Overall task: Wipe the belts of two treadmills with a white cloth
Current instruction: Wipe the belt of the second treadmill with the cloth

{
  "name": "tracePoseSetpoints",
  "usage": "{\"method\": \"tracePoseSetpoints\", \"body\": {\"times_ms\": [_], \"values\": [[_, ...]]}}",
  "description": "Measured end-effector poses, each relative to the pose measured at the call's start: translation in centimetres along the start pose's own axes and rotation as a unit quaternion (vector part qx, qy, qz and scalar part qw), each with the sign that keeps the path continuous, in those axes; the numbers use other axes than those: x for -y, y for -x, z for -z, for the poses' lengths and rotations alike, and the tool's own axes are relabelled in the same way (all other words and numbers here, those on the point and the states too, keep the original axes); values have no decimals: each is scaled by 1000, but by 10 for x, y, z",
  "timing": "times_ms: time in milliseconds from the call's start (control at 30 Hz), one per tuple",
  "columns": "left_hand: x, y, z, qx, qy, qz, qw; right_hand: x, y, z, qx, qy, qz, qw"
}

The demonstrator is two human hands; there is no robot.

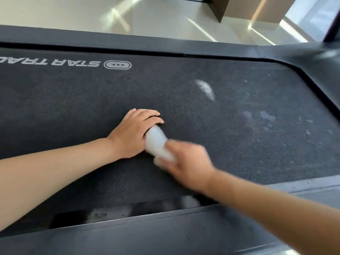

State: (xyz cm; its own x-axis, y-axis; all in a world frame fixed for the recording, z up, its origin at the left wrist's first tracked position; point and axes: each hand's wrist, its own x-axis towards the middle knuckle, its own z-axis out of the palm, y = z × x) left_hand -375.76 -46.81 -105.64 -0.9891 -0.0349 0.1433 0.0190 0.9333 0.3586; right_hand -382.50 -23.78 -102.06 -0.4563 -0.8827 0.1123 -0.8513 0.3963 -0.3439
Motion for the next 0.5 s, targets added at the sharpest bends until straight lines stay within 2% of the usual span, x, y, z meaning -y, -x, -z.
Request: {"method": "tracePoseSetpoints", "body": {"times_ms": [33,100,133,167,233,333,433,500], "values": [[2,-1,1,4,-1,-7,1000,31,9,-9,52,-38,82,995],[8,1,7,28,-16,-31,999,67,20,-22,137,-69,240,959],[12,3,13,49,-37,-43,997,66,16,-21,153,-72,282,944],[17,8,20,68,-59,-48,995,57,9,-18,155,-70,288,942],[33,29,35,80,-84,-25,993,20,-12,-8,116,-54,227,965],[57,80,54,67,-119,9,991,-59,-52,17,8,18,34,999],[74,121,72,76,-138,44,987,-96,-75,29,-55,53,-136,988],[85,137,81,81,-146,68,984,-72,-81,16,-52,49,-146,987]]}}
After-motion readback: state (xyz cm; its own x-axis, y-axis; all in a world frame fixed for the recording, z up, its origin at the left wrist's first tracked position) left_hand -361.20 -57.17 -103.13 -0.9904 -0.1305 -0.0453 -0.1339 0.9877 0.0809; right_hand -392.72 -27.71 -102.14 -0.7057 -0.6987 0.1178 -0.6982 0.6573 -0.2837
